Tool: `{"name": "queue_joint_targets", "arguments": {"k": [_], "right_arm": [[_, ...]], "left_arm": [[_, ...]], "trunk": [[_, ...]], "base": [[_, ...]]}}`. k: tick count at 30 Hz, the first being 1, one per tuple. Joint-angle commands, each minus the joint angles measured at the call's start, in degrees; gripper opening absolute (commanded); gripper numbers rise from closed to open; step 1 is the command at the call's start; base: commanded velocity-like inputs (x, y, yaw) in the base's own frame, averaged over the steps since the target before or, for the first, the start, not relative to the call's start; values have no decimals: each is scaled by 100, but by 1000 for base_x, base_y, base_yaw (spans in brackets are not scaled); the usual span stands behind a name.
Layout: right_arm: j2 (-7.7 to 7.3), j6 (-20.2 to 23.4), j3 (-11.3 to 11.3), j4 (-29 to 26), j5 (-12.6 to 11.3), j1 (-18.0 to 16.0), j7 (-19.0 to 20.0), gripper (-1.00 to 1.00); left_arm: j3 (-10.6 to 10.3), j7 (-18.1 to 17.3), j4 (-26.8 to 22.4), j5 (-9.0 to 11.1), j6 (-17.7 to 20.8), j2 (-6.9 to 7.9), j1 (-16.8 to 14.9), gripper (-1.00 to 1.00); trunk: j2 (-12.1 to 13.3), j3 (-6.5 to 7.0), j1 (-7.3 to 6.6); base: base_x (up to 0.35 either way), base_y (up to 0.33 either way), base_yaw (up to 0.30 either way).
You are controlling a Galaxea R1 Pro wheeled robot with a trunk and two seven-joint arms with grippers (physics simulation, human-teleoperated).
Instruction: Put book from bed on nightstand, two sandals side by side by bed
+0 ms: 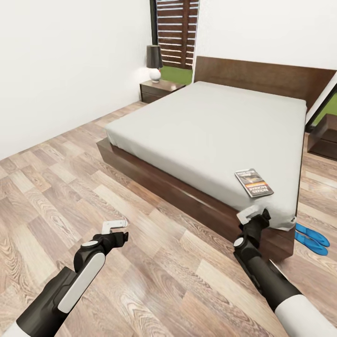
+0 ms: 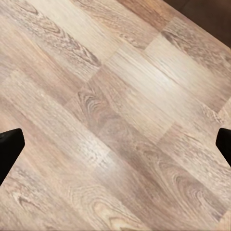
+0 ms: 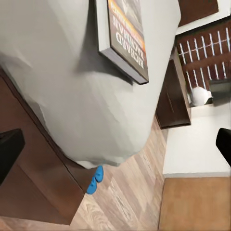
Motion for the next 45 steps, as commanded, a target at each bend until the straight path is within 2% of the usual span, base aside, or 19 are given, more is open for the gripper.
{"name": "queue_joint_targets", "arguments": {"k": [1, 5, 12, 18, 20, 21, 22, 27, 38, 45], "right_arm": [[-5, -35, 135, 143, 27, -5, -97, 100], [-4, -90, 254, 252, 34, -5, -204, 100], [-4, -107, 299, 299, 39, -5, -352, 100], [53, -102, 317, 460, 43, -5, -679, 100], [95, -104, 321, 661, 44, -5, -1074, 100], [101, -104, 322, 701, 45, -5, -1147, 100], [114, -106, 322, 787, 46, -5, -1303, 100], [124, -108, 323, 847, 46, -5, -1428, 100], [128, -108, 323, 874, 47, -5, -1507, 100], [121, -108, 323, 869, 39, -5, -1538, 100]], "left_arm": [[-14, 60, -7, 52, 4, 7, -8, 100], [-14, 60, -7, 52, 3, 8, -6, 100], [-14, 60, -7, 47, -2, 4, -6, 100], [-14, 60, -7, 41, -4, 5, -8, 100], [-14, 60, -7, 42, -4, 6, -7, 100], [-14, 60, -7, 42, -4, 7, -7, 100], [-10, 60, -7, 38, -4, 8, -6, 100], [-9, 61, -7, 34, -4, 9, -6, 100], [-14, 60, -7, 42, 1, 8, -6, 100], [-12, 67, -7, 48, 4, 10, -6, 100]], "trunk": [[-44, -22, 22], [-204, -94, 110], [-485, -220, 263], [-725, -328, 395], [-806, -364, 439], [-846, -381, 461], [-846, -381, 461], [-846, -381, 461], [-846, -381, 461], [-846, -381, 461]], "base": [[0, 0, 0], [0, 0, 0], [0, 0, 0], [0, 0, 0], [0, 0, 0], [0, 0, 0], [0, 0, 0], [0, 0, 0], [11, 0, 0], [234, 0, 0]]}}
